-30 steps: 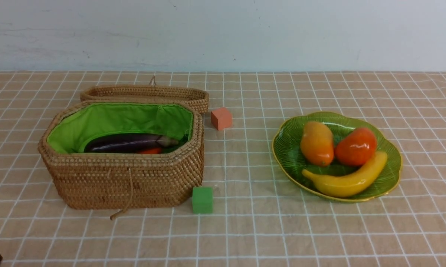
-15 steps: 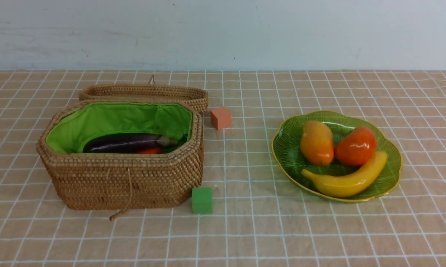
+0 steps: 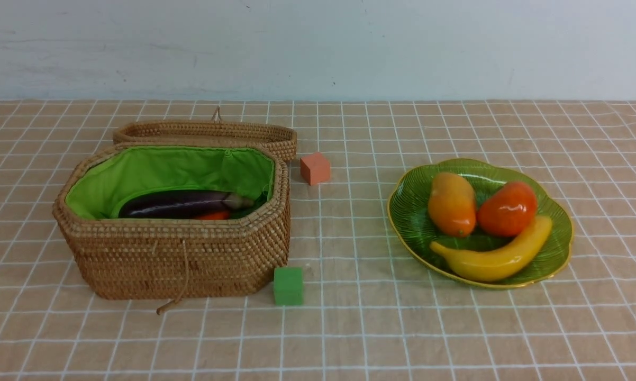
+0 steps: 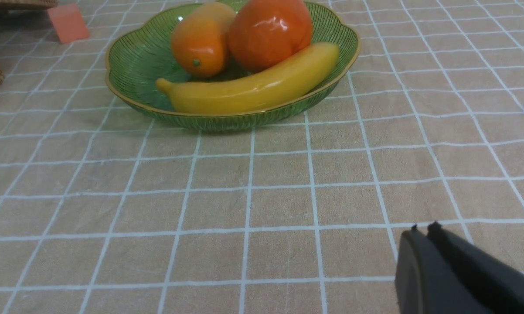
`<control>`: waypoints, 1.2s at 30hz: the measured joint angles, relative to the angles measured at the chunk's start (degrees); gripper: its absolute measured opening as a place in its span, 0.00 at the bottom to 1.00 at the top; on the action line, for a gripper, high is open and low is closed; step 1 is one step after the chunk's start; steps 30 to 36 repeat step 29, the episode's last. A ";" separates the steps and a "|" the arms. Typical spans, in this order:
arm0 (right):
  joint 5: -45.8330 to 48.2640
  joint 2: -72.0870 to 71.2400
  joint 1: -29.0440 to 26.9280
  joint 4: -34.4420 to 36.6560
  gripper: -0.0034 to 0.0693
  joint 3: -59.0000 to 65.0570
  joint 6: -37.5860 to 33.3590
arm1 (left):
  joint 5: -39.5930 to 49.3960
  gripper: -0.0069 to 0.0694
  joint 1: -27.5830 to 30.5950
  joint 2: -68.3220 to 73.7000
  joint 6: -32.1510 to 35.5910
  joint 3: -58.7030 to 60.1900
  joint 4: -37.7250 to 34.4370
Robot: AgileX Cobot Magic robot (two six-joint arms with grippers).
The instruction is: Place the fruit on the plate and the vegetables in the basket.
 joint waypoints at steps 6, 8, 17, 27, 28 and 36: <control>0.00 0.00 0.00 0.00 0.09 0.00 0.00 | 0.00 0.07 0.00 0.00 0.00 0.00 0.00; 0.00 0.00 0.00 0.00 0.10 0.00 0.00 | 0.00 0.07 0.00 0.00 0.00 0.00 0.00; 0.00 0.00 0.00 0.00 0.11 0.00 0.00 | 0.00 0.07 0.00 0.00 0.00 0.00 0.00; 0.00 0.00 0.00 0.00 0.14 0.00 0.00 | 0.00 0.07 0.00 0.00 0.00 0.00 0.00; 0.00 0.00 0.00 0.00 0.14 0.00 0.00 | 0.00 0.07 0.00 0.00 0.00 0.00 0.00; 0.00 0.00 0.00 0.00 0.14 0.00 0.00 | 0.00 0.07 0.00 0.00 0.00 0.00 0.00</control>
